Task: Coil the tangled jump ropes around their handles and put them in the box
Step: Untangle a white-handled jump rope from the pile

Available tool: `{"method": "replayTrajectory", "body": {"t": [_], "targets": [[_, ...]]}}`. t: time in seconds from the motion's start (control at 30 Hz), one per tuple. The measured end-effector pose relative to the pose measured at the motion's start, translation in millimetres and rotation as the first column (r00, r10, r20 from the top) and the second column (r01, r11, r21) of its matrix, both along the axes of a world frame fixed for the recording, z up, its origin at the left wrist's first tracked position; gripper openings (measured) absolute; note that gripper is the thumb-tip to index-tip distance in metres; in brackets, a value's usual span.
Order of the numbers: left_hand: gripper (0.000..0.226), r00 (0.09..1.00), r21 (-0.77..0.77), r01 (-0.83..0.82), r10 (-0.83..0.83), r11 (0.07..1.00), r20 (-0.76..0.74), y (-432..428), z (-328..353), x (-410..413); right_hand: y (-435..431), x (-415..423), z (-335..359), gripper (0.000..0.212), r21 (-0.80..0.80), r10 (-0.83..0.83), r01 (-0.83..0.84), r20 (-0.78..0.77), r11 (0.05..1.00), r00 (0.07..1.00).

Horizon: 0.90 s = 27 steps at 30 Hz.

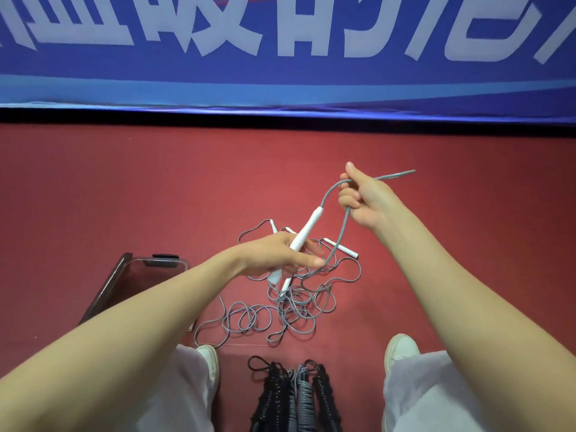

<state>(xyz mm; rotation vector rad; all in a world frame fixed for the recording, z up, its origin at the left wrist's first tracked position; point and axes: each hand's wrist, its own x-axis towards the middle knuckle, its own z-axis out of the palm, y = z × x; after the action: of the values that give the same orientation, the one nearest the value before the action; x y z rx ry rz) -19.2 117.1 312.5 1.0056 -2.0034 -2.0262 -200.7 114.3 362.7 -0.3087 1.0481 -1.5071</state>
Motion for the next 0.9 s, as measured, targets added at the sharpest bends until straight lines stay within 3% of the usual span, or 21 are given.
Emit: {"method": "replayTrajectory", "body": {"t": [0.1,0.23,0.27,0.37,0.43,0.53,0.57,0.67,0.77,0.8,0.83,0.9], "targets": [[0.009,0.995,0.159,0.073,-0.062,0.984,-0.075,3,12,-2,-3,-1,-3,0.030,0.004,-0.067,0.067,0.087,0.998,0.994],[0.015,0.990,0.059,0.125,-0.121,0.990,-0.065,6,19,-2,-4,2,-7,0.032,0.022,-0.017,0.018,-0.034,1.000,0.999],[0.018,0.994,0.044,0.053,-0.049,0.998,-0.093,5,18,-3,-2,5,-8,0.037,0.018,0.047,-0.046,-0.064,0.999,0.997],[0.014,0.942,0.112,-0.227,0.247,0.967,-0.228,-6,23,-3,1,5,-23,0.087,-0.001,0.301,-0.302,-0.056,0.953,0.952],[0.014,0.894,0.169,-0.330,0.365,0.929,-0.259,-15,25,3,8,7,-39,0.087,0.014,0.479,-0.480,-0.094,0.877,0.873],[0.011,0.879,0.161,-0.404,0.431,0.900,-0.205,-23,20,13,22,24,-65,0.034,0.162,0.686,-0.670,-0.268,0.724,0.676],[0.010,0.872,0.146,-0.426,0.448,0.893,-0.196,-25,18,15,24,28,-74,0.030,0.230,0.729,-0.704,-0.377,0.671,0.571],[0.009,0.794,0.128,-0.537,0.551,0.834,-0.257,-36,21,25,33,30,-91,0.012,0.504,0.752,-0.699,-0.655,0.507,0.073],[0.012,0.670,0.103,-0.687,0.682,0.719,-0.295,-50,21,43,33,1,-97,0.011,0.787,0.660,-0.419,-0.612,0.453,-0.435],[0.014,0.641,0.074,-0.730,0.718,0.679,-0.271,-55,17,50,33,-11,-95,0.017,0.812,0.632,-0.309,-0.581,0.495,-0.513],[0.017,0.622,0.020,-0.766,0.750,0.642,-0.226,-59,11,58,32,-23,-91,0.021,0.792,0.617,-0.245,-0.596,0.560,-0.514],[0.020,0.619,-0.195,-0.777,0.783,0.599,-0.062,-63,-3,69,27,-40,-78,0.017,0.652,0.581,-0.231,-0.753,0.722,-0.308]]}}
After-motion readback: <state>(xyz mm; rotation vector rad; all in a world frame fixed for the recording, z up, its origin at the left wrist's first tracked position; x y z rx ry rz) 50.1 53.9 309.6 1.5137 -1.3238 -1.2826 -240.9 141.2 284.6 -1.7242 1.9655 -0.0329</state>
